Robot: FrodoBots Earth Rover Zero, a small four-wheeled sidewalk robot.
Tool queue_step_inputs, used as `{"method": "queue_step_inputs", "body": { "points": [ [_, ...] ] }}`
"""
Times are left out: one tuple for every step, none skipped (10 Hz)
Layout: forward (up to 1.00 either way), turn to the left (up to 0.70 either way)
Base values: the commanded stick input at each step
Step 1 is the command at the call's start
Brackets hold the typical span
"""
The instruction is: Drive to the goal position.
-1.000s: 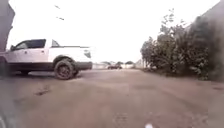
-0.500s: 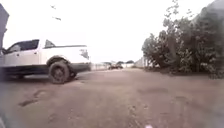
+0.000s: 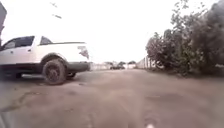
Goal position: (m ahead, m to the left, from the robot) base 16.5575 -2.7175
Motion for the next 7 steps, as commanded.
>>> {"method": "queue_step_inputs", "body": {
  "points": [
    [0.00,0.00],
    [0.00,0.00],
    [0.00,0.00],
    [0.00,0.00],
    [0.00,0.00],
    [0.00,0.00],
    [0.17,0.00]
  ]
}}
